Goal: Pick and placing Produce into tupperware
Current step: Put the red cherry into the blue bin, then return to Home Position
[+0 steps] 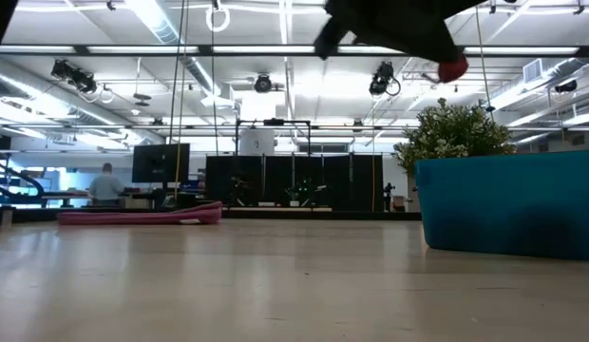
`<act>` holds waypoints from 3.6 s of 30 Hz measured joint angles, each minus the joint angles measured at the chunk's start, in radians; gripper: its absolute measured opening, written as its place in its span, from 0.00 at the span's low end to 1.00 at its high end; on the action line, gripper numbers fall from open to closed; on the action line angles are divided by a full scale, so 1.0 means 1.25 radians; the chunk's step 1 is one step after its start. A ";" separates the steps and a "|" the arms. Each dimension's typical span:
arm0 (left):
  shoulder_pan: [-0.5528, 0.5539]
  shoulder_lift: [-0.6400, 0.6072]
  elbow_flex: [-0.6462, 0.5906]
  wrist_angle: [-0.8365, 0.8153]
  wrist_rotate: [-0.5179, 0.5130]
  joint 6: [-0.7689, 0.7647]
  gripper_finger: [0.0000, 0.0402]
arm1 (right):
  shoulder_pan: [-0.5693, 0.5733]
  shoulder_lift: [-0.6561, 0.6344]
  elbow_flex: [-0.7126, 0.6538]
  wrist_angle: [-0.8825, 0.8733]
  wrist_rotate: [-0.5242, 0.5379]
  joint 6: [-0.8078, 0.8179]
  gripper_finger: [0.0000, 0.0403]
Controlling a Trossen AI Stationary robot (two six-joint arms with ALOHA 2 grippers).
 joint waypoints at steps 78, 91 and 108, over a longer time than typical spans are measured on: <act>-0.159 -0.795 -0.275 -0.572 -0.302 -0.293 0.26 | 0.080 -0.312 -0.161 -0.207 0.115 0.222 0.19; 0.114 -0.819 -0.403 -0.027 0.070 0.201 0.26 | 0.130 -0.398 -0.169 -0.245 0.162 0.295 0.19; 0.189 -1.101 -0.435 -0.264 0.097 0.136 0.25 | 0.149 -0.461 -0.196 -0.318 0.295 0.337 0.19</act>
